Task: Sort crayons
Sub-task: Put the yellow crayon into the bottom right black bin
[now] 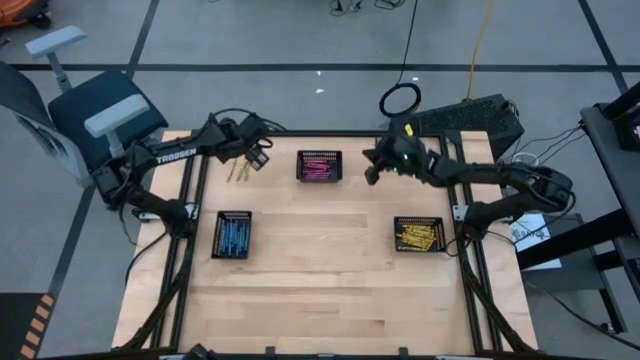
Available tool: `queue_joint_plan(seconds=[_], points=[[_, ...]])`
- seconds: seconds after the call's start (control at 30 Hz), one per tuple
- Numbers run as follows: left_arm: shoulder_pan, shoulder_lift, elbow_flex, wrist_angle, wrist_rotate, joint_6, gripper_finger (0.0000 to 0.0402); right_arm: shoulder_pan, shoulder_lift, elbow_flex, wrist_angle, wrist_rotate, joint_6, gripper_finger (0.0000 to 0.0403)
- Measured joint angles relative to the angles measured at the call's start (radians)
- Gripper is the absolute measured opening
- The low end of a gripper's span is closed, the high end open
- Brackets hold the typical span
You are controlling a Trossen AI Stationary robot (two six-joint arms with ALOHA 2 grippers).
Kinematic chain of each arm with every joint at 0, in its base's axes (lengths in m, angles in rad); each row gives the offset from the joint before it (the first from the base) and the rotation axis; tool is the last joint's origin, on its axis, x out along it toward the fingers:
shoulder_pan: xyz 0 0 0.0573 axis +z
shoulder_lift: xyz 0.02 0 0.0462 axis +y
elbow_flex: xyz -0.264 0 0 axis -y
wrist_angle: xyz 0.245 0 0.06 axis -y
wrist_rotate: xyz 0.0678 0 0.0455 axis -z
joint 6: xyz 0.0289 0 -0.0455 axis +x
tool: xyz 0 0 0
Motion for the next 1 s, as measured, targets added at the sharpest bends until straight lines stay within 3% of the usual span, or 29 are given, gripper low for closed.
queue_joint_plan(seconds=[0.2,0.4,0.73,1.0], points=[[0.096,0.063,0.000,-0.245,0.176,-0.159,0.0238,0.074,-0.007,-0.099,0.193,0.002,-0.051,0.0000],[0.169,0.118,-0.001,-0.390,0.193,-0.270,0.0238,0.106,-0.006,-0.114,0.217,0.002,-0.070,0.0000],[0.260,0.230,-0.003,-0.316,0.260,-0.238,0.0234,0.165,-0.006,-0.114,0.245,0.002,-0.072,0.0000],[0.281,0.312,-0.003,-0.261,0.288,-0.193,0.0153,0.214,-0.024,-0.115,0.229,0.002,-0.072,0.0000]])
